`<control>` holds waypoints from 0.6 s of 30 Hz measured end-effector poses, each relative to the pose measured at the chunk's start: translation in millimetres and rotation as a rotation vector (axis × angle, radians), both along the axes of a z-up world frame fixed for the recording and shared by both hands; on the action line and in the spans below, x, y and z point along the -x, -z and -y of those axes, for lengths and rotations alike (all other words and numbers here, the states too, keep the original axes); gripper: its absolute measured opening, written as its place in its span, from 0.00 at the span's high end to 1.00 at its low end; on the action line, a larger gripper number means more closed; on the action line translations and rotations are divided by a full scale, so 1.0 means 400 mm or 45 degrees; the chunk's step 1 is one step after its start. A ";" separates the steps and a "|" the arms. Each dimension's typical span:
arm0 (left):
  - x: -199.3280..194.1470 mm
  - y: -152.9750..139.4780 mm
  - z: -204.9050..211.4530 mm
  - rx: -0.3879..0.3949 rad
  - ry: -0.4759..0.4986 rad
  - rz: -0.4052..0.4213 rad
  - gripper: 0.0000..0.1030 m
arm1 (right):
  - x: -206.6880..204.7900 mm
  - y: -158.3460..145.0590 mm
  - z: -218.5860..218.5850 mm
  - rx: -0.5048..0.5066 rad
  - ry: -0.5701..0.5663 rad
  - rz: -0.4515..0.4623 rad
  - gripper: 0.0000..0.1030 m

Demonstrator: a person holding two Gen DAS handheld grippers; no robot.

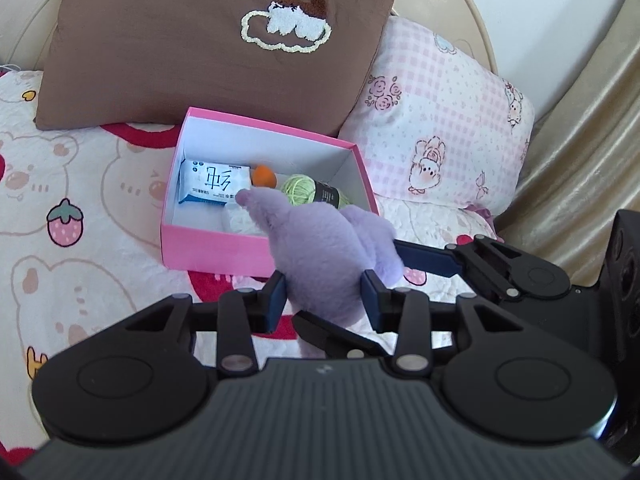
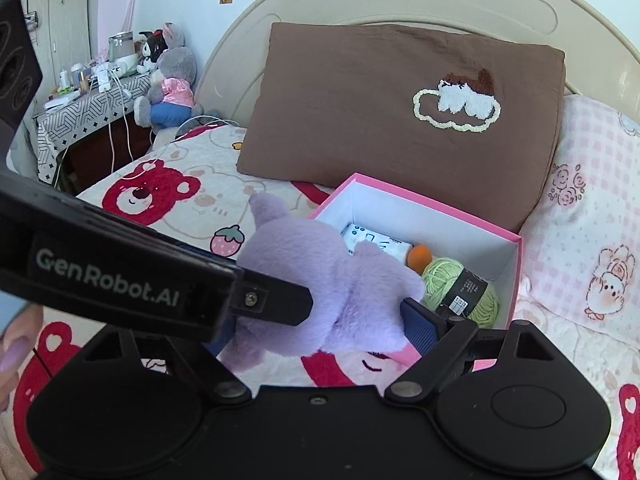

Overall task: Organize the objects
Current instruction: 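Lower the purple plush toy into the pink box and open the left tool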

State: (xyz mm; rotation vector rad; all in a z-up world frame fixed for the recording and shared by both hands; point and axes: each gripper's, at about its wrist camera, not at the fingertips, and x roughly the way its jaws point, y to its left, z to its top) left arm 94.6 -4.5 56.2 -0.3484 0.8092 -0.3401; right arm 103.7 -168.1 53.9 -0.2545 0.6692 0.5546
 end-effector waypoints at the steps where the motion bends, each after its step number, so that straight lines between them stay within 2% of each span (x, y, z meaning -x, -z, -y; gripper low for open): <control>1: -0.012 0.002 -0.002 -0.005 0.002 0.004 0.63 | -0.006 0.002 -0.003 0.008 -0.011 0.024 0.13; 4: -0.062 0.013 -0.007 -0.019 -0.005 -0.008 0.61 | -0.035 0.020 -0.023 0.056 -0.037 0.070 0.13; 7: -0.121 0.030 -0.014 -0.042 -0.029 -0.022 0.61 | -0.083 0.036 -0.030 0.052 -0.053 0.060 0.13; 14: -0.249 0.050 -0.001 -0.121 -0.050 -0.058 0.62 | -0.201 0.049 -0.026 -0.048 -0.118 0.030 0.20; 16: -0.287 0.061 0.005 -0.093 -0.024 -0.075 0.64 | -0.237 0.062 -0.028 -0.059 -0.155 -0.003 0.30; 18: -0.328 0.077 0.011 -0.031 0.008 -0.109 0.65 | -0.274 0.084 -0.033 -0.043 -0.150 -0.032 0.33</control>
